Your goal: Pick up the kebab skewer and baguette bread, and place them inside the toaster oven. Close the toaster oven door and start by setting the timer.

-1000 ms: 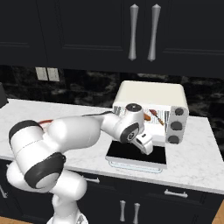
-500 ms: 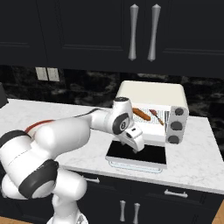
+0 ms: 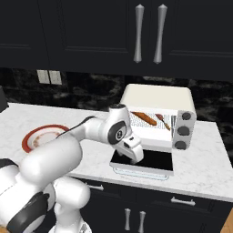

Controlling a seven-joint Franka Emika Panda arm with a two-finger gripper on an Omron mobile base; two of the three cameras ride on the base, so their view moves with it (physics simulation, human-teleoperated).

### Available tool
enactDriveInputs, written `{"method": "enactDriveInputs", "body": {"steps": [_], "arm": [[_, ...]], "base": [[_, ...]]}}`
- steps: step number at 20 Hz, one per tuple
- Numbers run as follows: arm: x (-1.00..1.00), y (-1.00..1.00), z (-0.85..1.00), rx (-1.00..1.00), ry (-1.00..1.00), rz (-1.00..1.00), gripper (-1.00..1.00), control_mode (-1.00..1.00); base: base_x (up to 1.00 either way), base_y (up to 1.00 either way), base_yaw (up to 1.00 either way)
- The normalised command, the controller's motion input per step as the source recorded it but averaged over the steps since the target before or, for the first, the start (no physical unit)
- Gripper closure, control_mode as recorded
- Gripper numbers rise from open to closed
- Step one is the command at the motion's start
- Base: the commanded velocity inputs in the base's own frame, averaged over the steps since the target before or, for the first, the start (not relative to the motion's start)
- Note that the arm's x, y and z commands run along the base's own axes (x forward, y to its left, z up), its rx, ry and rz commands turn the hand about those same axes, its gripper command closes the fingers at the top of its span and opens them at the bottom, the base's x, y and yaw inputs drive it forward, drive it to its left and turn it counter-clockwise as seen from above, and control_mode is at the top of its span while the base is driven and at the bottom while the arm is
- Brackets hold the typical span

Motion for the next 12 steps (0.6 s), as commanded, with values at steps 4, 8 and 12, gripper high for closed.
{"method": "enactDriveInputs", "body": {"steps": [4,8,12], "arm": [[-0.17,0.37,0.0,0.0,-0.01,0.19,-1.0,-1.0],[-0.16,0.26,-0.02,0.0,-0.03,0.28,-1.0,-1.0],[-0.19,0.17,0.0,0.05,-0.12,0.23,-1.0,-1.0]], "base": [[0.0,0.0,0.0],[0.0,0.0,0.0],[0.0,0.0,0.0]]}}
